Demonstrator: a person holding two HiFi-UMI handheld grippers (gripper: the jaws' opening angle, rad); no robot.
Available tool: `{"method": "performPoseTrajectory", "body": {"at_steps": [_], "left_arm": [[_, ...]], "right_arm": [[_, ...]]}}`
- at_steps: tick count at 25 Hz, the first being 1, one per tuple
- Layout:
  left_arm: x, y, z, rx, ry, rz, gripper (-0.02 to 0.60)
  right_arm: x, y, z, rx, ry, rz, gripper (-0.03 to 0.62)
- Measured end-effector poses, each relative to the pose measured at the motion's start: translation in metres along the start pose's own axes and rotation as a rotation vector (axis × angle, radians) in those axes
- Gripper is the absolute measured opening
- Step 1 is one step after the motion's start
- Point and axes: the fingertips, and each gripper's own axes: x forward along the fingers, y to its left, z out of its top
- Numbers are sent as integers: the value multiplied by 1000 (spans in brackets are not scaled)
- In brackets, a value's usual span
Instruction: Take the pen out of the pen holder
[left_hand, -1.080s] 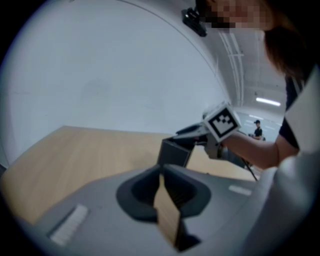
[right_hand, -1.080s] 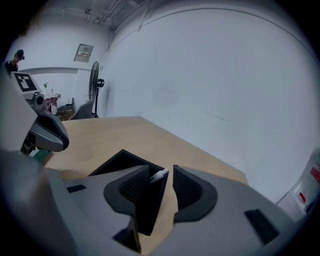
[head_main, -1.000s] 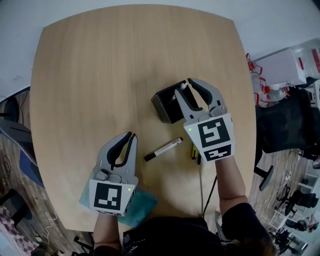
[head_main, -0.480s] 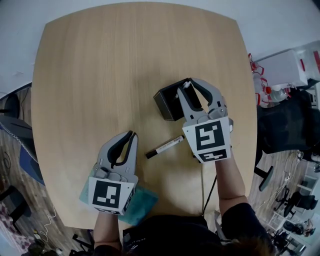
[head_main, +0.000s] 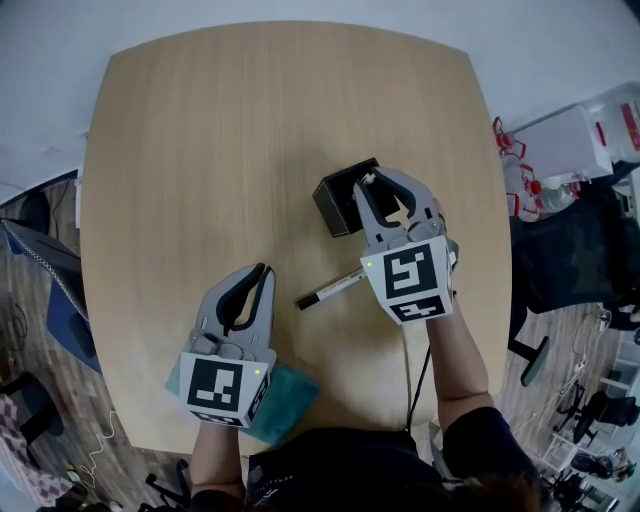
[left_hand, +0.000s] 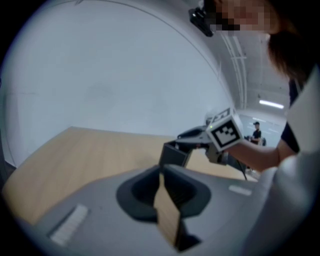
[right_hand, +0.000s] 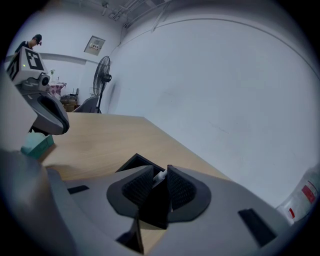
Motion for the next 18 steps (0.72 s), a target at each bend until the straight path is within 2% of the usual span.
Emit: {"method": "performPoseTrajectory", "body": {"at_steps": [4,11,18], "left_arm": [[-13,-3,6,5,-22,16,31],[-39,-12,16,16,-60,34,31],[-67,-22,29,29,-99,65,31]], "right_arm": [[-11,3,6,-7,-9,-8,40],[-39,2,22,-24,-47,-46,38],[-86,-3,53,-30,-133,-88,38]]}}
